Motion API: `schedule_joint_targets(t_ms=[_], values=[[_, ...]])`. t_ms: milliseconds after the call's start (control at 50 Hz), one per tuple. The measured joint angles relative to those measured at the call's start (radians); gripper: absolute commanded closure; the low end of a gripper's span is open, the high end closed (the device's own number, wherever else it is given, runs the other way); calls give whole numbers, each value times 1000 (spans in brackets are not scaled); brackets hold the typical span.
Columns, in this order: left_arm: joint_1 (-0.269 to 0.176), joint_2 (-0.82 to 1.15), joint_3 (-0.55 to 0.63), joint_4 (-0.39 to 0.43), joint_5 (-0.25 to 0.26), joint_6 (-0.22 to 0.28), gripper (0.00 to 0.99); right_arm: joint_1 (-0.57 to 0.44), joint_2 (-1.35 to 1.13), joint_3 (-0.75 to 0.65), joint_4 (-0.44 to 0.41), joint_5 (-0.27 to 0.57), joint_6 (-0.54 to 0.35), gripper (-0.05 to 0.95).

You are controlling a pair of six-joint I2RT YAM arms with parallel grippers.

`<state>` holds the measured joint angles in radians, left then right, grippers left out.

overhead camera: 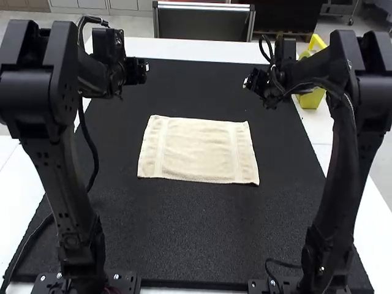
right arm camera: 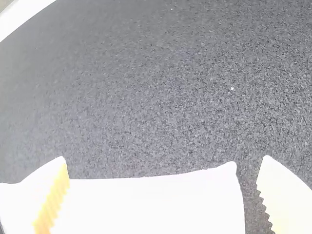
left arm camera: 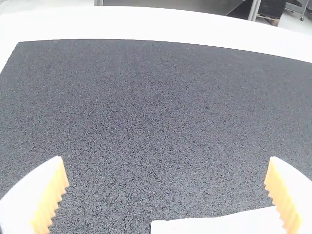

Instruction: Fold the towel.

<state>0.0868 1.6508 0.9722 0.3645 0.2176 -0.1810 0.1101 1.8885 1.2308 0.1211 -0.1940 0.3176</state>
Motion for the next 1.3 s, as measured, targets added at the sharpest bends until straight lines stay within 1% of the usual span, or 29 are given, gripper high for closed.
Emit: schedule_joint_targets(t_ms=[300, 420, 740, 920, 980, 1100, 1300], values=[[0, 0, 0, -2, 0, 0, 39, 0, 1, -26, 8, 9, -11, 5], [0, -1, 0, -4, 0, 0, 39, 0, 1, -15, -18, 11, -15, 5], [0, -9, 0, -18, 0, 0, 39, 0, -53, -8, -19, 13, -15, 5], [-2, -47, 0, -31, 1, 0, 39, 0, -89, -1, -35, 19, -15, 5], [-6, -60, 0, -32, 1, 0, 39, 0, -101, -6, -30, 19, -15, 5], [-18, -93, 0, -63, 3, 0, 39, 0, -116, -47, -8, 23, -15, 5], [-23, -170, -49, -46, 11, 0, 41, 0, -115, -119, 43, 36, -17, 5]])
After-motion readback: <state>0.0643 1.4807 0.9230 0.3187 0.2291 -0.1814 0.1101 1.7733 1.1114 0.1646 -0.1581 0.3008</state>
